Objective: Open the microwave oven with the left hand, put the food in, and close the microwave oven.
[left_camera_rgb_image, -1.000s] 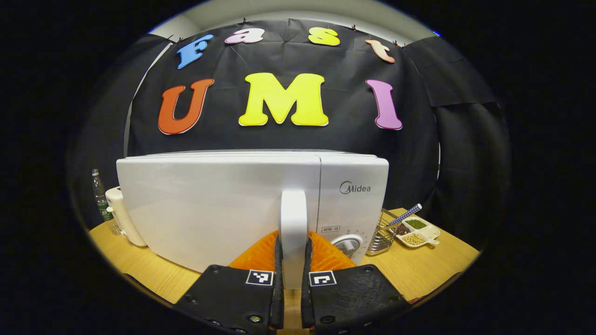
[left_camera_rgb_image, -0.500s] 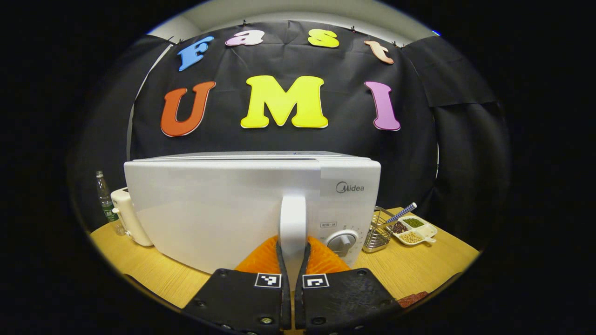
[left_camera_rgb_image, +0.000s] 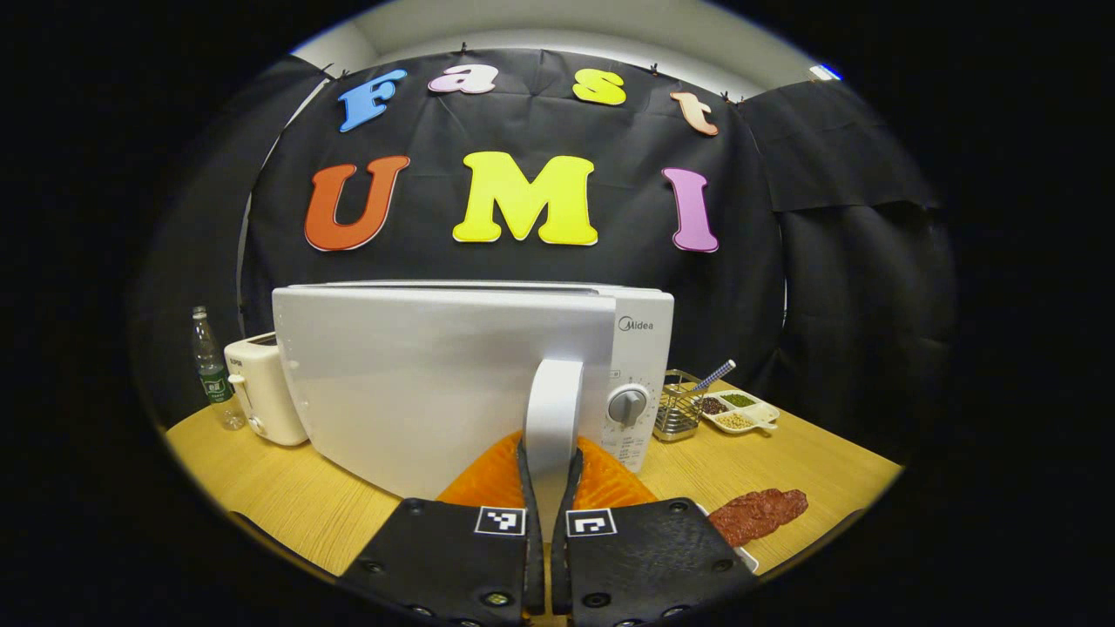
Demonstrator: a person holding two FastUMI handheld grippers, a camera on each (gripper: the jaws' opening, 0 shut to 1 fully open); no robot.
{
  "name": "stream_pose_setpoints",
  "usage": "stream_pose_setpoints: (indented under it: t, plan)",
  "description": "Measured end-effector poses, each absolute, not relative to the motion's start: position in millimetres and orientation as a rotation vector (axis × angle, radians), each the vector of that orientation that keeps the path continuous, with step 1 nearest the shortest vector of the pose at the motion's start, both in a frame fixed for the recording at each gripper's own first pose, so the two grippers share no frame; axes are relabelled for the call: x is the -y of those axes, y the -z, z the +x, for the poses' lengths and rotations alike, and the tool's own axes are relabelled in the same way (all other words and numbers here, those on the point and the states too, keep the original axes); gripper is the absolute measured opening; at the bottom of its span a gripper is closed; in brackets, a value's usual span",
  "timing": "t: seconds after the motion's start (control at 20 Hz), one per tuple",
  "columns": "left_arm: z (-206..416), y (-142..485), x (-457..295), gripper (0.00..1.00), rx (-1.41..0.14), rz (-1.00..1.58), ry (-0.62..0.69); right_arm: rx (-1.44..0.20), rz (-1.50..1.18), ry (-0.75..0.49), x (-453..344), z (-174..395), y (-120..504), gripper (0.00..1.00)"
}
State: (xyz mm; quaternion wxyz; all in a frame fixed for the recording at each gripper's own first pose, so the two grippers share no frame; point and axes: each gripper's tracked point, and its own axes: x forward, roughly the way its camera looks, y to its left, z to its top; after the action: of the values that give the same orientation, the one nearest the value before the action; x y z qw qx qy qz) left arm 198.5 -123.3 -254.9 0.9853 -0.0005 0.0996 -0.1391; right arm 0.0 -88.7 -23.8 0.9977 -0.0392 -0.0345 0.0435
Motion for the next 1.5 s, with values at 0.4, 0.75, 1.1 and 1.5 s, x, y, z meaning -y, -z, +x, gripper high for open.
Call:
stream_pose_setpoints:
  t: [0.4, 0.75, 1.1, 1.5]
  plan:
    - [144.4, 250.4, 70.0, 0.04, -0.187, 0.010, 0.258, 0.059, -0.140, -0.151, 41.4, -21.5, 29.2, 1.00]
    - [100.4, 249.1, -1.7, 0.06, -0.188, 0.013, 0.212, 0.062, -0.160, -0.181, 17.7, -30.2, 33.8, 0.92]
    - [74.1, 246.8, -95.2, 0.08, -0.187, 0.006, 0.139, 0.039, -0.145, -0.220, -12.9, -34.2, 37.5, 1.00]
    - [73.7, 249.4, -177.1, 0.07, -0.203, -0.050, 0.190, 0.041, -0.188, -0.237, -50.6, -36.6, 35.3, 0.92]
